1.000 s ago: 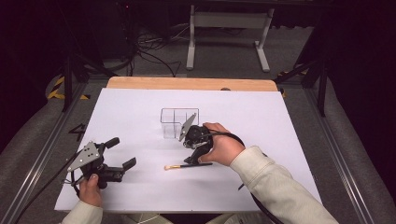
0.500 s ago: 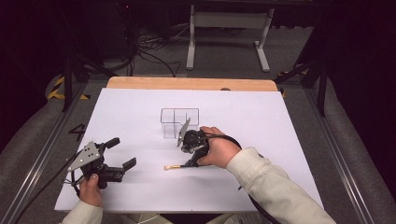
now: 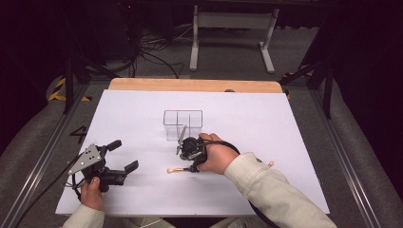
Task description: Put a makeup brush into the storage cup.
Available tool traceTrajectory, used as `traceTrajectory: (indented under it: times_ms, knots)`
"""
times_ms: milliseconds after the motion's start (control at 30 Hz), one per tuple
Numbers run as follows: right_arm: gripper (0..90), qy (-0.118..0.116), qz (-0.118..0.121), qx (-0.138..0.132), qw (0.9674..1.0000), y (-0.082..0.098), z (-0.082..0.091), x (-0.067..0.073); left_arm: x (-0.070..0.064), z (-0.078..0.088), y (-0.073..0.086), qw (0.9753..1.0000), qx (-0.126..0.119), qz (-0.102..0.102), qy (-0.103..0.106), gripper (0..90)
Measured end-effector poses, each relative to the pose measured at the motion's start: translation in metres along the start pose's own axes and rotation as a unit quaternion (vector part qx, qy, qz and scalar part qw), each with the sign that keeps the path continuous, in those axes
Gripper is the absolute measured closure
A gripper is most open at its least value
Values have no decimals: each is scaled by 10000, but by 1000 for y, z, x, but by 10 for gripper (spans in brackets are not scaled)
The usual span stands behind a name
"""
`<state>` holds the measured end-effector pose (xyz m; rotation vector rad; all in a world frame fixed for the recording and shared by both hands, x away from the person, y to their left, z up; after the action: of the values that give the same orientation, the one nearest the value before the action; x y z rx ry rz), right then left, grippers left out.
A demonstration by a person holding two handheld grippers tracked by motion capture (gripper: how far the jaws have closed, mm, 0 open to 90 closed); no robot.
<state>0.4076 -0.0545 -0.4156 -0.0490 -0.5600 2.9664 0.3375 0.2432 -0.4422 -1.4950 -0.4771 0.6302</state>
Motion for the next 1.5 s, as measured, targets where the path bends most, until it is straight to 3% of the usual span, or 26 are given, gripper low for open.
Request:
traceTrajectory:
  times_ms: [833, 1000, 1100, 1500]
  knots:
    - [690, -17, 93, 489, 9988, -1, -18, 2, 0, 0, 1, 10000, 16, 87, 38, 3]
    - [755, -57, 100, 586, 9982, -3, -19, 3, 0, 0, 1, 10000, 11, 90, 41, 3]
    - [807, -98, 72, 617, 9980, -4, -19, 3, 0, 0, 1, 9999, 22, 94, 48, 4]
    - [835, -113, 43, 652, 9978, -5, -20, 3, 1, 0, 1, 10000, 26, 81, 49, 4]
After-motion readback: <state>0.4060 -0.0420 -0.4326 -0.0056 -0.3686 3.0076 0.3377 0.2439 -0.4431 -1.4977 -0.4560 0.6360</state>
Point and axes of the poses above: each handheld gripper's, and its own axes: z roughly backward along the jaws, y roughly out of its underside, x roughly to its left, the point moved 1 cm from there along -z, roughly forward along the jaws, and after that the axes turned 9 degrees about -x, right-handed, at the moved point
